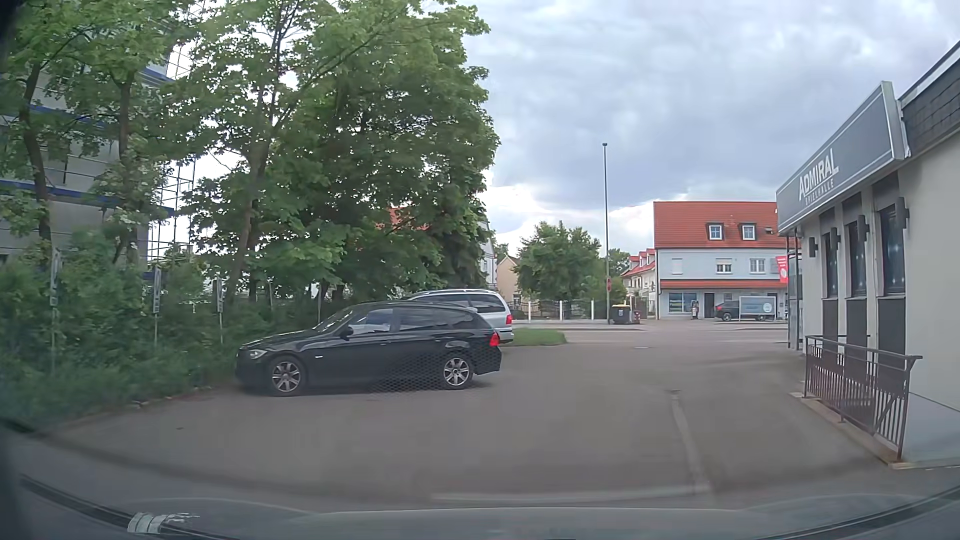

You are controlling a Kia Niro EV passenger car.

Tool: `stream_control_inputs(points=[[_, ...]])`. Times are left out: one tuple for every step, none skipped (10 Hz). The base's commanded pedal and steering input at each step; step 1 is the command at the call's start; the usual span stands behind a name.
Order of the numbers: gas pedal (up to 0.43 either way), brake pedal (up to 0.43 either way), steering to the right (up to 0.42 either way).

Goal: Follow the waypoints while adhering to traffic rules and regulations

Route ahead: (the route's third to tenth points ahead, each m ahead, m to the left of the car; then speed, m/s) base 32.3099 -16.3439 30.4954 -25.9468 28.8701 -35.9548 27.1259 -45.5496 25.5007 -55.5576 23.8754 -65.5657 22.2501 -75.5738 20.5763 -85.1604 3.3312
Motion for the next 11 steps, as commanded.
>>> stream_control_inputs(points=[[0.047, 0.024, 0.206], [0.047, 0.018, 0.186], [0.047, 0.024, 0.163], [0.047, 0.018, 0.155], [0.047, 0.018, 0.152], [0.028, 0.024, 0.146], [0.008, 0.018, 0.138], [0.008, 0.018, 0.132], [0.008, 0.024, 0.122], [0.008, 0.024, 0.113], [0.008, 0.024, 0.102]])
